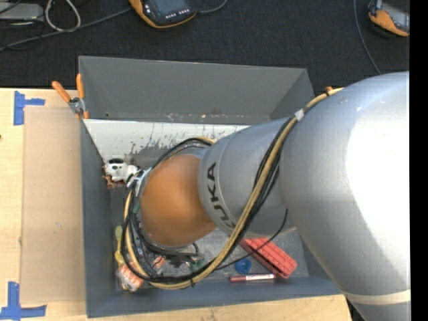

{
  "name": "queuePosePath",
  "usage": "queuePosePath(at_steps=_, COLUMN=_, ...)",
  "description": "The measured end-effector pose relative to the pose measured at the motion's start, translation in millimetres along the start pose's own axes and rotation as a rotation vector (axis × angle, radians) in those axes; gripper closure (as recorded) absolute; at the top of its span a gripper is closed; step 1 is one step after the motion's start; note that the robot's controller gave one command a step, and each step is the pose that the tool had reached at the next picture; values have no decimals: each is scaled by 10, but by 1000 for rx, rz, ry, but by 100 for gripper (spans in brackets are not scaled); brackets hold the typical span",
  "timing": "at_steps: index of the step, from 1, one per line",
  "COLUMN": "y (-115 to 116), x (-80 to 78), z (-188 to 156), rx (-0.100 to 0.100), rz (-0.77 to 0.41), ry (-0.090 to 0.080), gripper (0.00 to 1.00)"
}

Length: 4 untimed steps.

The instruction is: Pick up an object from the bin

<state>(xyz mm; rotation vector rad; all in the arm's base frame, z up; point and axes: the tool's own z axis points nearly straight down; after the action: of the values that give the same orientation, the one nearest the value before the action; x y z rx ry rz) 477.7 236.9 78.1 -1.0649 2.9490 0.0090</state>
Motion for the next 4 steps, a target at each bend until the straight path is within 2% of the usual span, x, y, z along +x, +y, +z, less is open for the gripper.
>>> queuePosePath(at_steps=2, y=-63, x=-126, z=-232, rx=-1, rz=-8, ry=1, gripper=100)
queuePosePath(at_steps=3, y=-71, x=-63, z=-120, rx=-2, rz=11, ry=2, gripper=100)
queuePosePath(at_steps=4, y=52, x=-76, z=-191, rx=-2, rz=-23, ry=0, gripper=100)
